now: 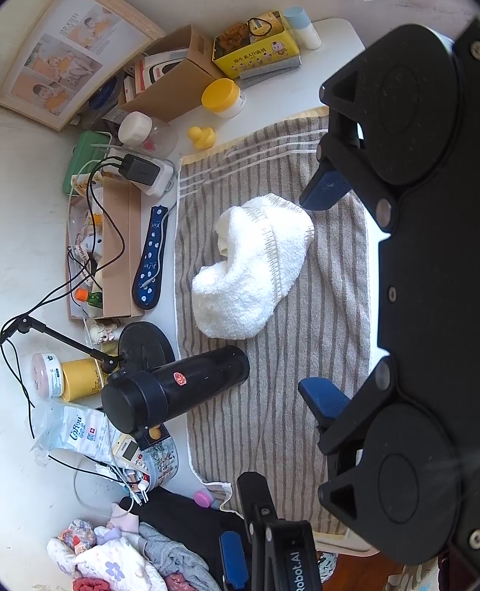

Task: Clean container

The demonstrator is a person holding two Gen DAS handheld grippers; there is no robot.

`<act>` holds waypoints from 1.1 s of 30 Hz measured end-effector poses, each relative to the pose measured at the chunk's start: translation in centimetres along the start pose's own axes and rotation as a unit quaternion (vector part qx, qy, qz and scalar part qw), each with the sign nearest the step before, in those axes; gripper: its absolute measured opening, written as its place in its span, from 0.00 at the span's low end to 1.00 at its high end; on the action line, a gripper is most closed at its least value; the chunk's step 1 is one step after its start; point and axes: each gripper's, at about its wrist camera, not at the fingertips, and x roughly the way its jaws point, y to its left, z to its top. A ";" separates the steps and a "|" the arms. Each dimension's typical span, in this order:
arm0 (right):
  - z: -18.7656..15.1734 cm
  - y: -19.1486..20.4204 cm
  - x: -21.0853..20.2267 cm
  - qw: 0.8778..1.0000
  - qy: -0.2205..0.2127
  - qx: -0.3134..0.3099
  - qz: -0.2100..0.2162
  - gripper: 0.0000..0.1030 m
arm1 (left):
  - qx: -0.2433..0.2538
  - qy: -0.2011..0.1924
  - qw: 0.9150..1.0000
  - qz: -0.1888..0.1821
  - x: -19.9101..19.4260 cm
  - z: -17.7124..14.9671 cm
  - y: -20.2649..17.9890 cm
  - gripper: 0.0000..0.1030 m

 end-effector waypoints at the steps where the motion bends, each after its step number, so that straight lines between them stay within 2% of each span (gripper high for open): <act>1: 0.0 0.0 0.1 1.000 0.001 0.000 0.001 0.95 | -0.001 0.001 1.000 0.001 0.1 0.0 0.0 0.84; 5: 0.2 0.0 0.4 1.000 0.002 0.000 0.005 0.95 | -0.008 0.000 1.000 -0.015 0.7 0.2 0.6 0.84; 9: 0.3 -0.1 0.9 0.999 -0.025 -0.020 -0.002 0.95 | -0.014 -0.011 0.999 -0.045 1.1 0.5 1.3 0.84; 17: 0.3 -0.7 2.2 0.995 -0.079 -0.065 -0.017 0.95 | 0.029 -0.031 0.998 -0.056 2.8 0.8 1.4 0.84; 18: 1.2 -1.9 2.9 0.994 -0.078 -0.071 -0.017 0.95 | 0.026 -0.029 0.997 -0.059 3.1 0.9 1.5 0.84; 24: 2.0 -3.1 5.7 0.994 -0.071 -0.081 0.000 0.98 | 0.004 -0.001 0.997 -0.072 5.3 1.7 2.5 0.84; 26: 2.5 -3.2 6.7 0.994 -0.065 -0.088 -0.008 0.98 | 0.004 0.001 0.997 -0.073 5.9 1.9 2.6 0.84; 33: 3.7 -3.2 9.9 0.991 -0.049 -0.121 0.015 0.97 | 0.020 -0.001 0.997 -0.070 8.1 2.2 2.5 0.84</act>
